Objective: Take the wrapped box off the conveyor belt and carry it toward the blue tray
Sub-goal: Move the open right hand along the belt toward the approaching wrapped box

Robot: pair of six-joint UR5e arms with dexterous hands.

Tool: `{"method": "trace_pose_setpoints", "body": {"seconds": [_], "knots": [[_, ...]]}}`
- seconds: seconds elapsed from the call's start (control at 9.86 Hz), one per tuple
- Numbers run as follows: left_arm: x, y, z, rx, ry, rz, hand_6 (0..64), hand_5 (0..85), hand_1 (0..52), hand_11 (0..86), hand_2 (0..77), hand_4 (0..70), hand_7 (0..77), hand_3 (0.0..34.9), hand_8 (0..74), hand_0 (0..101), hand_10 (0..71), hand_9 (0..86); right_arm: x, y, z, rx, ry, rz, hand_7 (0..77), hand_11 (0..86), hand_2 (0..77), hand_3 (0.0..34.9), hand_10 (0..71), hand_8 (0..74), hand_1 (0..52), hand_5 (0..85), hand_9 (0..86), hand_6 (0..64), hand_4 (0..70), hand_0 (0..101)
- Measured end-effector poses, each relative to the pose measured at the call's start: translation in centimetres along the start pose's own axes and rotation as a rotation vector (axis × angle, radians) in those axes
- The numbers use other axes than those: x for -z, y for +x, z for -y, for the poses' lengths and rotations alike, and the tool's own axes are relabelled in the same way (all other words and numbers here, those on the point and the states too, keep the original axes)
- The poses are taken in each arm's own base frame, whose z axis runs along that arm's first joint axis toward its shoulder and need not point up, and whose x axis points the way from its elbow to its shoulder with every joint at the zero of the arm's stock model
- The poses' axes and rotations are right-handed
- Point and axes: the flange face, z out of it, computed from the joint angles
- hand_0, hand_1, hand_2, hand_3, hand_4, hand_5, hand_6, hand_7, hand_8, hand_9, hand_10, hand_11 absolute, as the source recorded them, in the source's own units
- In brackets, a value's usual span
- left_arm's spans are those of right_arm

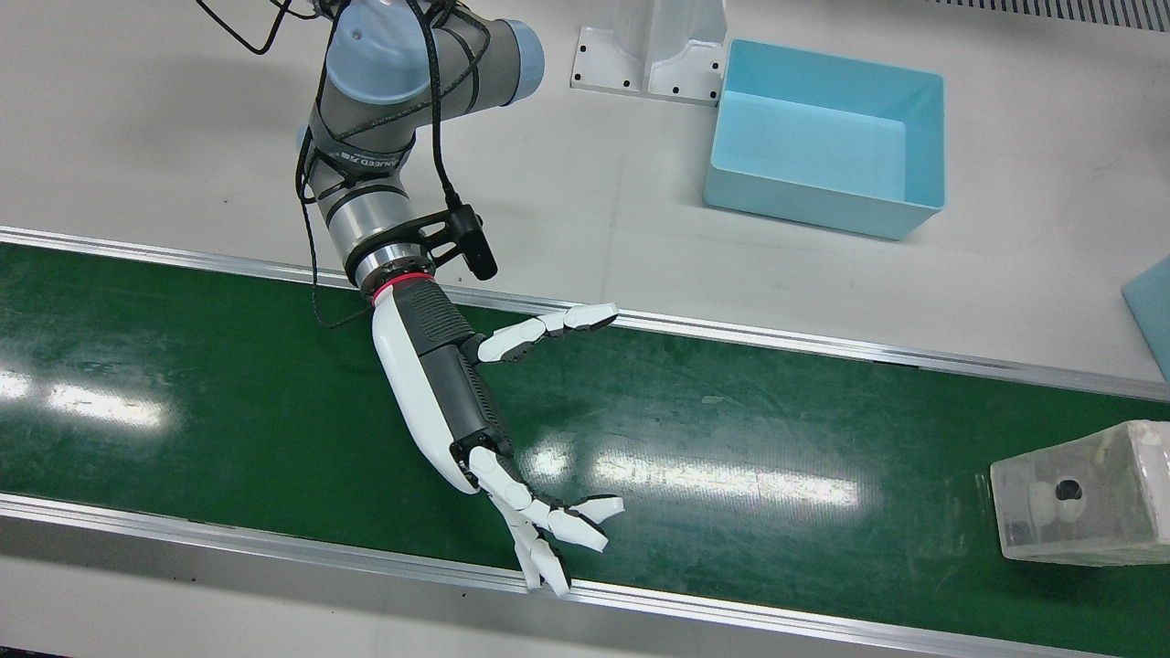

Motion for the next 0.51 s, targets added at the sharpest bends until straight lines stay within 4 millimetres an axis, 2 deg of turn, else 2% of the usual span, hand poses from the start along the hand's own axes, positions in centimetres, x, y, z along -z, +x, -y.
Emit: {"method": "trace_pose_setpoints", "body": {"seconds": [0.2,0.3,0.41,0.51], "knots": [[0.0,0.0,0.0,0.000,0.000,0.000,0.5,1.1,0.0,0.5,0.5,0.0,0.5,0.0,0.5,0,0.5,0.5,2.0,-1.1,1.6,0.008,0.017,0.007,26.7,1.1,9.3,0.6,0.5,3.8,14.7,12.0,4.4,10.9,13.1,48],[0.0,0.0,0.0,0.000,0.000,0.000,0.5,1.1,0.0,0.5,0.5,0.0,0.5,0.0,0.5,0,0.0,0.5,3.7,-2.1,2.9,0.015,0.030,0.009,25.6,1.1,9.3,0.7,0.0,3.8,14.7,12.5,5.4,8.2,11.5,48],[0.0,0.0,0.0,0.000,0.000,0.000,0.5,1.1,0.0,0.5,0.5,0.0,0.5,0.0,0.5,0,0.5,0.0,5.4,-3.3,4.0,0.017,0.042,0.013,25.6,1.1,9.3,0.7,0.0,3.8,14.7,12.5,5.4,8.2,11.5,48],[0.0,0.0,0.0,0.000,0.000,0.000,0.5,1.1,0.0,0.5,0.5,0.0,0.5,0.0,0.5,0,0.0,0.5,7.1,-4.6,5.2,0.012,0.055,0.019,21.3,0.5,7.6,1.0,0.0,3.8,13.1,8.2,5.4,7.6,10.4,48]]}}
